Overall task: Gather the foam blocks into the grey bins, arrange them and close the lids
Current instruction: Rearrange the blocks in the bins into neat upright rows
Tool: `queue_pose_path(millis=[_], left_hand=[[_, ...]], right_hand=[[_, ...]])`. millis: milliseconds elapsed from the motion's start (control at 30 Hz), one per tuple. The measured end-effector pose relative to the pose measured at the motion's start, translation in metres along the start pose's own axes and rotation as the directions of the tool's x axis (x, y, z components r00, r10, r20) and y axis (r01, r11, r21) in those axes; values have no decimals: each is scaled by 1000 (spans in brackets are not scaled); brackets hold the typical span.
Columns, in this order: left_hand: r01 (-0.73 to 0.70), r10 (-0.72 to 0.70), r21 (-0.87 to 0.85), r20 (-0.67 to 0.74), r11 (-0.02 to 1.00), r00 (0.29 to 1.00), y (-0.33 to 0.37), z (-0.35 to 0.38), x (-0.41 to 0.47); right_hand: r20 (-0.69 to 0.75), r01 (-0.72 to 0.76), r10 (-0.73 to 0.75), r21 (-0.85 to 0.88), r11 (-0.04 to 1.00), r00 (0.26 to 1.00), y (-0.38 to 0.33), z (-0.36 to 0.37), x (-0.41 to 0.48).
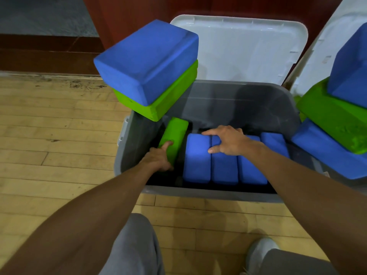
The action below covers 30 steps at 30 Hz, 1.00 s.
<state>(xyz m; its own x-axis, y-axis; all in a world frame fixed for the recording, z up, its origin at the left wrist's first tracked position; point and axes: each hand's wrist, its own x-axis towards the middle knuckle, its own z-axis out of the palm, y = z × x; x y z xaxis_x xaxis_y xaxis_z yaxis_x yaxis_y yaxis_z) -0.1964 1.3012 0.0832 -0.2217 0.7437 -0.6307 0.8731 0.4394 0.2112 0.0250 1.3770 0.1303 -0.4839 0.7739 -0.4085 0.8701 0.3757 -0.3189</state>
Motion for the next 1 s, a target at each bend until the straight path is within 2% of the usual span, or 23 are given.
queue_pose_path(millis=[133, 300, 400, 533, 600, 700, 767, 800, 833, 900, 1000], left_hand=[[-23, 16, -101, -68, 995, 998, -5, -35, -14], [-115, 99, -95, -158, 989, 982, 0, -70, -32], [-133, 121, -75, -152, 988, 981, 9, -72, -31], [-83, 51, -147, -208, 986, 977, 19, -52, -26], [-49, -11, -224, -258, 973, 966, 16, -48, -26], [-69, -31, -460, -207, 885, 978, 0, -49, -30], [-102, 49, -602, -104, 792, 993, -12, -49, -33], [-115, 96, -602, -63, 790, 993, -17, -48, -33], [-111, 108, -544, -38, 832, 993, -22, -46, -33], [-72, 70, -413, -19, 908, 997, -28, -37, -31], [-103, 89, -441, -54, 891, 995, -32, -25, -26]], right_hand=[[39, -8, 8, -3, 1000, 999, -3, -3, 5], [83, 8, -10, 15, 1000, 997, -4, -8, 12], [86, -14, 8, 68, 998, 996, -2, -6, 14], [-77, 91, -86, 64, 994, 993, -19, 4, 12], [-85, 156, -154, 18, 988, 984, -38, 13, 9], [-60, 216, -218, -34, 976, 974, -63, 21, 10], [-59, 220, -223, -53, 974, 973, -73, 21, 14], [-71, 206, -211, -64, 976, 975, -76, 21, 15], [-92, 189, -195, -69, 979, 976, -78, 21, 17], [-112, 168, -175, -66, 984, 978, -79, 21, 19], [-114, 160, -170, -98, 982, 979, -81, 17, 24]])
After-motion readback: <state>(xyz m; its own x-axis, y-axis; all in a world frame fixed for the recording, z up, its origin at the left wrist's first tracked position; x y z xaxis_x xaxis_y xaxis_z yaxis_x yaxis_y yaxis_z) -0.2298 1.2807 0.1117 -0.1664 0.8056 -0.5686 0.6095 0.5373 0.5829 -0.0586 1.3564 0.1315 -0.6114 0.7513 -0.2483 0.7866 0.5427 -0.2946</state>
